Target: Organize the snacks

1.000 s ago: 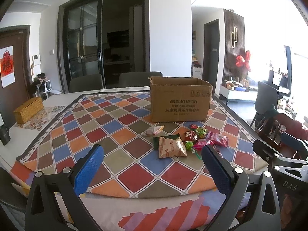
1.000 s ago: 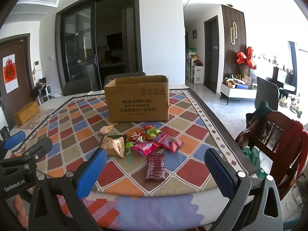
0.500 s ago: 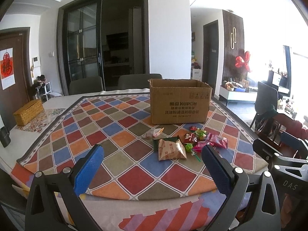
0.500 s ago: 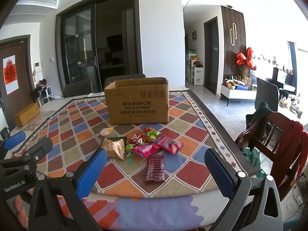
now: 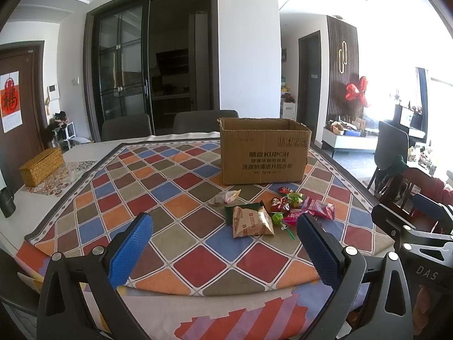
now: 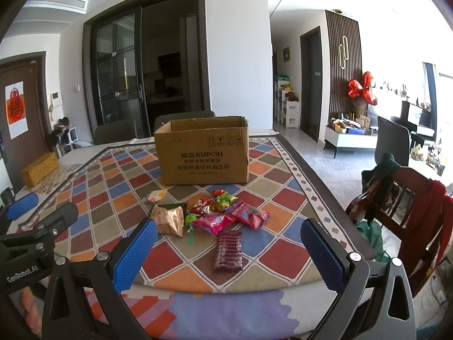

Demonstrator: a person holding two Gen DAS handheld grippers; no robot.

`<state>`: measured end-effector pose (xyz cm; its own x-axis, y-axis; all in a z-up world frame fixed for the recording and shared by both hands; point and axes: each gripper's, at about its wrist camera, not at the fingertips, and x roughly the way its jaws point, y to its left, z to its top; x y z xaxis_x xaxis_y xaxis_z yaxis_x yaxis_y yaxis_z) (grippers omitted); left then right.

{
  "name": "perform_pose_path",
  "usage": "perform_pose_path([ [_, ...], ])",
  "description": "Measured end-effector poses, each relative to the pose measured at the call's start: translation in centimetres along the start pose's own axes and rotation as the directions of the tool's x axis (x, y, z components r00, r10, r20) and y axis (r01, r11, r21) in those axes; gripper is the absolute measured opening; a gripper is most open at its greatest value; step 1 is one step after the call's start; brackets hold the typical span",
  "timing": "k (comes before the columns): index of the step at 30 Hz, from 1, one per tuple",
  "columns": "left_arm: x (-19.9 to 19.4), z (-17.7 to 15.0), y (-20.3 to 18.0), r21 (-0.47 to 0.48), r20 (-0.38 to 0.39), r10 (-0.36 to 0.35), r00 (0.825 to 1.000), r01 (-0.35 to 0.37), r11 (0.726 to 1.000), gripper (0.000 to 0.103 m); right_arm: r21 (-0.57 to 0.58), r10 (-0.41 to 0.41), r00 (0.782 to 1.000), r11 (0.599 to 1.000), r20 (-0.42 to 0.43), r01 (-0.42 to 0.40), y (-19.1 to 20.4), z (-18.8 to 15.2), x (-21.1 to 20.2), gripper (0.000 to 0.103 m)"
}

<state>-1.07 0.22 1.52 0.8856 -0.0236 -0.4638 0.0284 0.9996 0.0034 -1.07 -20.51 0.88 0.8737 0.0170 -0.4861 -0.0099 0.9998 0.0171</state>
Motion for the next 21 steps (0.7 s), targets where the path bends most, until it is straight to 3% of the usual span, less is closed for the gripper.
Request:
perform_pose_path([
  [21,-0.05,-0.3,-0.1,0.0,0.003,0.0,1.0,0.0,1.0,0.103,0.001,0.0,1.0,1.0,0.0,0.0,-0.03,-0.26,-0.08,0.102],
])
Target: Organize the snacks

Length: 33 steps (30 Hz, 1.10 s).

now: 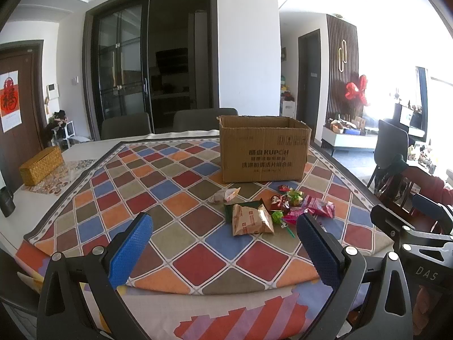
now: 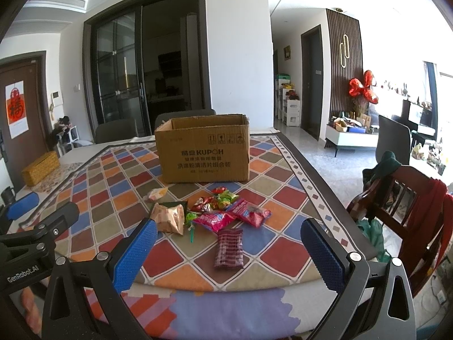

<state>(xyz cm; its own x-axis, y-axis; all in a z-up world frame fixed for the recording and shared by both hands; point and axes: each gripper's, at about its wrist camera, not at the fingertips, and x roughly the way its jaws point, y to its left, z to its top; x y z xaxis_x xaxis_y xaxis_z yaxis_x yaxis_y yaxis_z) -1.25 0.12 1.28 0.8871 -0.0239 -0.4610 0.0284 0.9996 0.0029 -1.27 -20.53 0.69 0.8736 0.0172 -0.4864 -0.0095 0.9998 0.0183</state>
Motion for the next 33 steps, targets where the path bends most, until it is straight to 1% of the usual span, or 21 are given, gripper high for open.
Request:
perform_pose_path([
  [6,0.4,0.2,0.1,0.003,-0.022,-0.008,1.0,0.008,1.0,0.103,0.0,-0.001,1.0,1.0,-0.009,0.001,0.0,0.0,0.0,0.102],
  [7,0.6,0.2,0.1,0.004,-0.026,-0.012,1.0,0.012,1.0,0.103,-0.001,0.001,1.0,1.0,-0.013,-0.001,0.3,0.5,0.1,0.102],
  [11,1.3,-0.1,0.1,0.017,-0.04,-0.038,0.998,0.039,0.999,0.103,0.002,0.007,0.999,1.0,-0.035,-0.007,0.3,0.3,0.9,0.102],
  [17,3.0,-0.5,-0.4,0.051,-0.066,-0.079,0.995,0.082,0.995,0.091,0.015,0.006,0.997,1.0,-0.076,-0.005,-0.1,0.0,2.8,0.102],
  [19,3.6,-0.5,-0.7,0.066,-0.07,-0.089,0.994,0.093,0.993,0.085,0.008,0.0,0.997,1.0,-0.082,0.001,-0.1,-0.2,3.3,0.099],
  [22,4.6,-0.5,-1.0,0.077,-0.078,-0.104,0.992,0.11,0.991,0.081,0.002,0.005,0.995,1.0,-0.1,-0.005,0.0,-0.3,4.4,0.095],
  [26,6.3,-0.5,-1.3,0.081,-0.108,-0.124,0.986,0.133,0.988,0.078,0.004,0.02,0.991,1.0,-0.135,-0.02,0.1,-0.6,5.9,0.091],
  [28,7.1,-0.6,-1.4,0.084,-0.122,-0.128,0.984,0.139,0.987,0.074,0.011,0.027,0.987,1.0,-0.156,-0.026,0.1,-0.8,6.9,0.088],
  [33,9.6,-0.9,-1.4,0.076,-0.163,-0.144,0.976,0.158,0.985,0.074,0.027,0.044,0.976,0.999,-0.215,-0.039,0.1,-1.4,9.0,0.083],
])
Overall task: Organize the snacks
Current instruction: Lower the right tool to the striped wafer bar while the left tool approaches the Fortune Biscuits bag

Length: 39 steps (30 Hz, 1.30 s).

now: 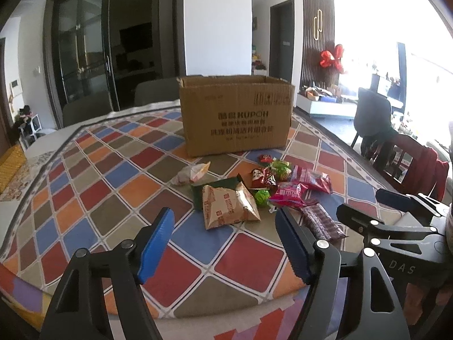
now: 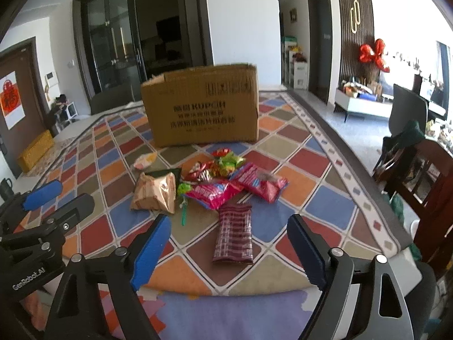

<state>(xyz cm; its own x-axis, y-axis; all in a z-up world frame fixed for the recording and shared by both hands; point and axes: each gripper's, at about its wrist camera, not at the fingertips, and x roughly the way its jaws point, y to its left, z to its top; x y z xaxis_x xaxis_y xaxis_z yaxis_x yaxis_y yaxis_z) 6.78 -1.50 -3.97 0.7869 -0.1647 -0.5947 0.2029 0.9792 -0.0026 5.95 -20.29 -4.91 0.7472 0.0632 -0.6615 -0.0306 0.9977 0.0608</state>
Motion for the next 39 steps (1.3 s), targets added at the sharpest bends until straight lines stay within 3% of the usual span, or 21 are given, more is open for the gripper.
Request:
perform_pose_path([
  [22,9.2,0.4,1.4,-0.067,-0.148,-0.064,0.987,0.055,0.996,0.074,0.009,-0.007,0.978,1.0,-0.21,0.009,0.0,-0.6,8.2,0.065],
  [36,12.3,0.4,1.3,-0.096,-0.193,-0.076,0.978,0.058,0.994,0.074,-0.018,-0.035,0.971,0.999,-0.236,0.032,0.3,-0.7,9.5,0.057],
  [39,12.7,0.4,1.4,-0.11,-0.202,-0.081,0.976,0.06,0.992,0.074,-0.029,-0.048,0.972,0.999,-0.232,0.042,0.3,-0.6,9.7,0.05],
])
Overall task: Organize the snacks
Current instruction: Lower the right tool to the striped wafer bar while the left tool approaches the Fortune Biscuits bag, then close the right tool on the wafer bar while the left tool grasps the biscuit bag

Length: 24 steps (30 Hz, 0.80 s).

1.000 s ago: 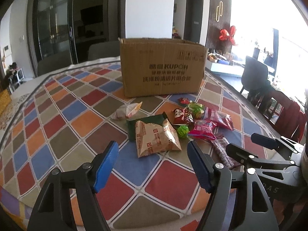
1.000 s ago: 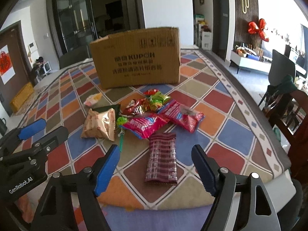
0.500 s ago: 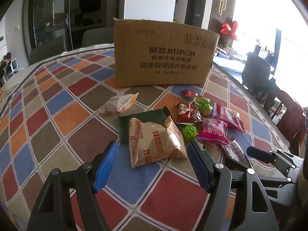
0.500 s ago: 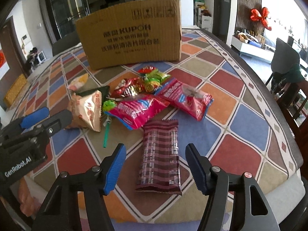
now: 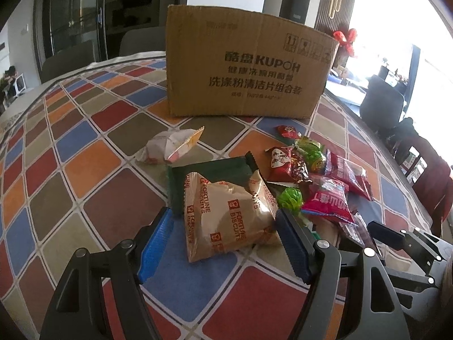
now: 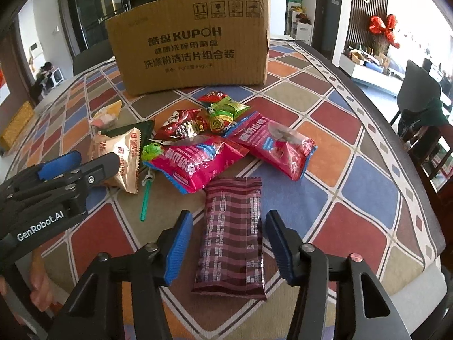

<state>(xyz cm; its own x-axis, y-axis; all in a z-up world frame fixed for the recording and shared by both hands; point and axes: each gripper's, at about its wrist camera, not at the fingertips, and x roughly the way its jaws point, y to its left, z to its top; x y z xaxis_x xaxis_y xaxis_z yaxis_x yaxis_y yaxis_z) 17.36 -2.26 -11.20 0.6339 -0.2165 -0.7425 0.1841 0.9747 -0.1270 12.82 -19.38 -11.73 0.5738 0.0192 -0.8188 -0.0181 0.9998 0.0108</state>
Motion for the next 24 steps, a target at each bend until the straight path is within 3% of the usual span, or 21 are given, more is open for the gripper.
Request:
perform_pose_path([
  [5,0.5,-0.1,-0.1,-0.001,-0.017,-0.003,1.0,0.003,1.0,0.071,-0.007,-0.019,1.0,1.0,0.006,0.019,0.0,0.1,0.1,0.044],
  [7,0.7,-0.3,-0.2,-0.002,-0.032,-0.006,0.999,0.006,1.0,0.063,-0.006,-0.018,1.0,1.0,0.008,0.018,-0.1,0.2,0.1,0.043],
  [15,0.7,-0.5,-0.5,0.004,-0.033,-0.032,0.999,0.033,0.999,0.046,0.001,-0.002,1.0,1.0,0.017,0.002,-0.3,0.2,0.1,0.04],
  [24,-0.7,-0.7,-0.9,0.026,-0.008,-0.007,1.0,0.008,1.0,0.045,0.03,0.029,0.999,0.999,0.028,-0.03,-0.7,0.2,-0.5,0.039],
])
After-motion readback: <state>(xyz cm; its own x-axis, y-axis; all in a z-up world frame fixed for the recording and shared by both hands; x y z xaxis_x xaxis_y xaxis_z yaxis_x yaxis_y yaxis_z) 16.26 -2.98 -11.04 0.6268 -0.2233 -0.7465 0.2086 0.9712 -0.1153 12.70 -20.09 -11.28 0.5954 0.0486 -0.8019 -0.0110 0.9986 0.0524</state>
